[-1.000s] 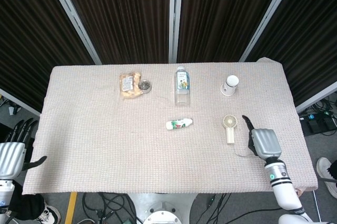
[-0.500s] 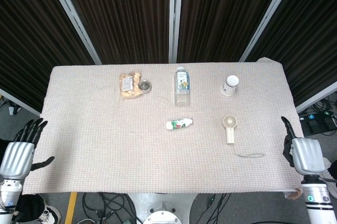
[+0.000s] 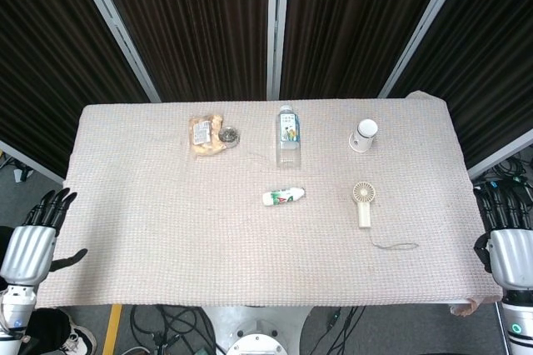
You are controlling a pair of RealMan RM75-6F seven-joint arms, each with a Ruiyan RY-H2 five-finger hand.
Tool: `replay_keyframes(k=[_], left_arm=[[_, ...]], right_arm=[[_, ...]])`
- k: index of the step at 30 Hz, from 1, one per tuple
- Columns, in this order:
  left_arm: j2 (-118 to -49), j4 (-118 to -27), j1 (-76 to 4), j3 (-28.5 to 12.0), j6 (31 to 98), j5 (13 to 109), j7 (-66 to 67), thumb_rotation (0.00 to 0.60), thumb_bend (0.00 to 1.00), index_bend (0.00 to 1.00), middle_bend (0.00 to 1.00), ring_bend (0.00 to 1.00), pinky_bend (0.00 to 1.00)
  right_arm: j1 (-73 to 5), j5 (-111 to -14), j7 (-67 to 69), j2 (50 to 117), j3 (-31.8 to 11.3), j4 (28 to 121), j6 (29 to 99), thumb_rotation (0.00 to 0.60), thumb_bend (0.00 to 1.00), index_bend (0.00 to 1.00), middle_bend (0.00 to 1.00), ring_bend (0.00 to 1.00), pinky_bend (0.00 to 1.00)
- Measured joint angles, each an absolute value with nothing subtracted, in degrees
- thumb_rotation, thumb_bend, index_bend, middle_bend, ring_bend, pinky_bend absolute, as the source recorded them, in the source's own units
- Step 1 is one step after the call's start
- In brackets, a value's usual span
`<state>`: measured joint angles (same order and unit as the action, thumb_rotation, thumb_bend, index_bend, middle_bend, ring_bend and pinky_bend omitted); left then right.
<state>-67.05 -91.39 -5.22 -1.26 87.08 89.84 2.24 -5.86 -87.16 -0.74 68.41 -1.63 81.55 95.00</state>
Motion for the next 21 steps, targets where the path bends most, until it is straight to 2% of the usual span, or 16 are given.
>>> replay_keyframes(k=[4,6,8,9,10,11,21], left_arm=[[-67.06,-91.2,-5.15,-1.23,87.19,89.81,2.02,0.6,0.05,0.06,0.04,0.0,0.18],[-66.93,-91.15,-5.09,-1.23,87.31,89.84,1.93,0.6,0.05,0.06,0.04,0.0,0.18],[-66.82,-91.18,-5.07,-1.24,87.37,89.85,1.85,0.6,0.05,0.06,0.04,0.0,0.18],[-66.76,-91.22,-5.09,-1.25,87.38,89.88,1.82,0.6,0.05,0.06,0.04,0.0,0.18],[-66.75,-91.24,-5.1,-1.24,87.38,89.91,1.8,0.6,0.05,0.06,0.04,0.0,0.18],[-66.74,-91.25,-5.12,-1.23,87.36,89.94,1.79,0.6,0.05,0.06,0.04,0.0,0.18],[-66.93,-91.24,-5.21,-1.19,87.37,90.12,1.91,0.6,0.05,0.06,0.04,0.0,0.18]], right_arm=[[-5.65,-86.65,-1.06,68.26,-1.79,82.33,93.29,0.6,1.0,0.0,0.0,0.0,0.0],[-5.55,-85.9,-0.97,67.74,-1.81,83.46,91.72,0.6,0.84,0.0,0.0,0.0,0.0],[-5.45,-85.36,-1.2,67.14,-1.85,84.21,90.79,0.6,0.3,0.0,0.0,0.0,0.0],[-5.41,-85.3,-1.37,66.88,-1.85,84.46,90.5,0.6,0.13,0.0,0.0,0.0,0.0],[-5.39,-85.39,-1.27,66.79,-1.84,84.55,90.41,0.6,0.02,0.0,0.0,0.0,0.0],[-5.36,-85.57,-1.02,66.66,-1.83,84.6,90.35,0.6,0.0,0.0,0.0,0.0,0.0],[-4.72,-84.46,-1.85,65.49,-2.41,86.16,88.57,0.6,0.0,0.0,0.0,0.0,0.0]])
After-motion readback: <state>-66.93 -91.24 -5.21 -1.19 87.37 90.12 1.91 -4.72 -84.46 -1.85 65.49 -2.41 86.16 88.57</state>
